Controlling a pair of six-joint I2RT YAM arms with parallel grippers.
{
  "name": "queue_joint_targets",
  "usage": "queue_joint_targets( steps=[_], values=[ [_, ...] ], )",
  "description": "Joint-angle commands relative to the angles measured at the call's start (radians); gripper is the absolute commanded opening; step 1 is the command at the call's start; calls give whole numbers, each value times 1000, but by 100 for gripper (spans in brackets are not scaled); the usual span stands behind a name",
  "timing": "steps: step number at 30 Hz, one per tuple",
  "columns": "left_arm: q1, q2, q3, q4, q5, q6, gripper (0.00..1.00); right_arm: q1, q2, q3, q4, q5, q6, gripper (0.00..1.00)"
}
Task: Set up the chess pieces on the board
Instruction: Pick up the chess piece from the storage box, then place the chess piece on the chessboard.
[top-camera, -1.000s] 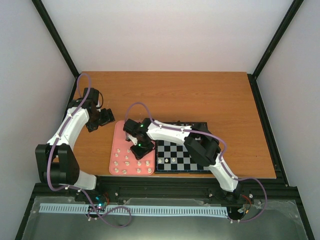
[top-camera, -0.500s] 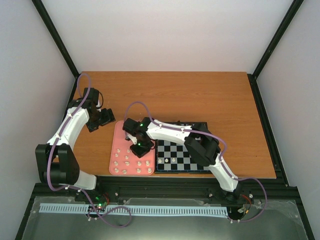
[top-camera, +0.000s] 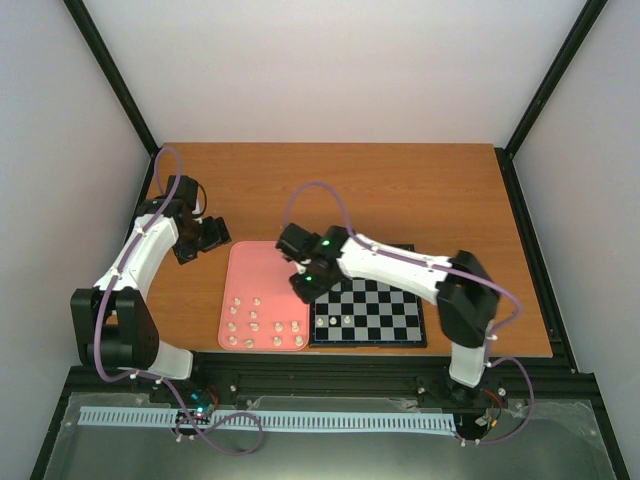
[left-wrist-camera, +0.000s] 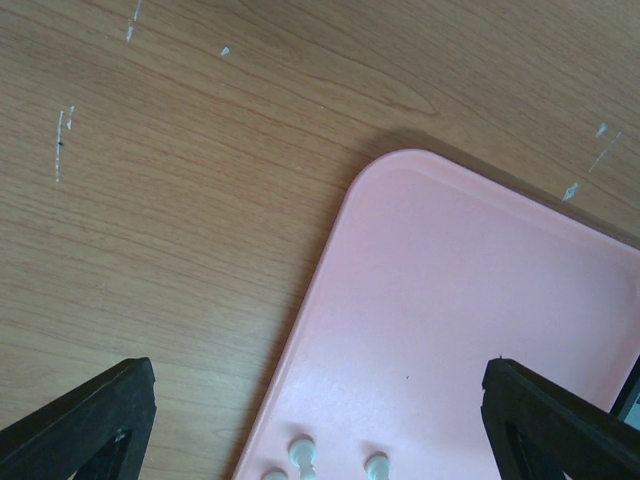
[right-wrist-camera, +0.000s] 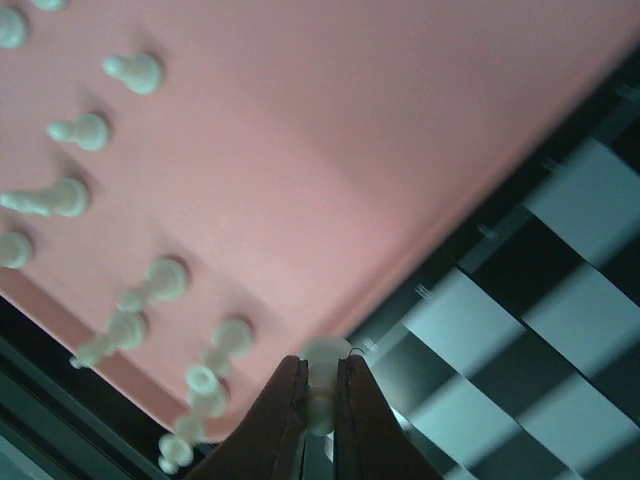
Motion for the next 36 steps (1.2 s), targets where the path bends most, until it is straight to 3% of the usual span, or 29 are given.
queue_joint_targets(
  steps=[1, 7, 16, 36],
  values=[
    [7, -9, 7, 9, 20, -3, 100, -38, -128, -177, -11, 80, 93, 3],
    [7, -11, -4, 20, 33, -5, 100, -76, -254, -347, -2, 93, 139, 3],
    [6, -5, -4, 17, 35, -3, 100, -88, -274, -455, 41, 34, 136, 3],
    [7, -2, -10, 23, 31, 0, 100, -93, -220, -483, 63, 12, 112, 3]
  ],
)
